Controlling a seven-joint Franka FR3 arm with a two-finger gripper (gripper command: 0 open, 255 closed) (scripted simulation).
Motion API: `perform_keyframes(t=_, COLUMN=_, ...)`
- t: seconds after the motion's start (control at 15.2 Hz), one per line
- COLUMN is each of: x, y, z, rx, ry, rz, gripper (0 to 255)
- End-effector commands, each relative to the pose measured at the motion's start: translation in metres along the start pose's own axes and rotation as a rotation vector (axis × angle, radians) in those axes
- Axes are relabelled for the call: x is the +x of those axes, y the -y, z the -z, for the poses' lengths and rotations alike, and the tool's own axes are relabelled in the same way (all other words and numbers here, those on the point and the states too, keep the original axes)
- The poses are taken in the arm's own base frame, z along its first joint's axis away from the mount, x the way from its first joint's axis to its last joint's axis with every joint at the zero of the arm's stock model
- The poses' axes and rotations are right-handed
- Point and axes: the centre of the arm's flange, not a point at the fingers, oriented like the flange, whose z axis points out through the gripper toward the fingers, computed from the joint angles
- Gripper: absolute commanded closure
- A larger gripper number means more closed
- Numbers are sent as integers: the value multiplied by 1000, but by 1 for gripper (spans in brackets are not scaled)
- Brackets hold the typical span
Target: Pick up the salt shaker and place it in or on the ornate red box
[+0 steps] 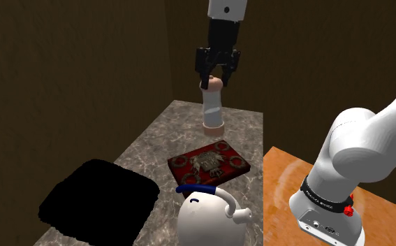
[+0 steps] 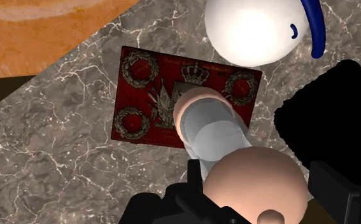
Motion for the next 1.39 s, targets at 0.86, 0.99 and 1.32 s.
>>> perform_keyframes(t=0.86, x=-3, y=-10, z=-75, rx=0, ry=0, rz=-1, gripper=255)
perform_keyframes(t=0.99, x=-3, y=-11, z=-85, rx=0, ry=0, rz=-1, gripper=255)
perform_keyframes(t=1.32, x=-3, y=-15, z=-112, rx=0, ry=0, rz=-1, gripper=255)
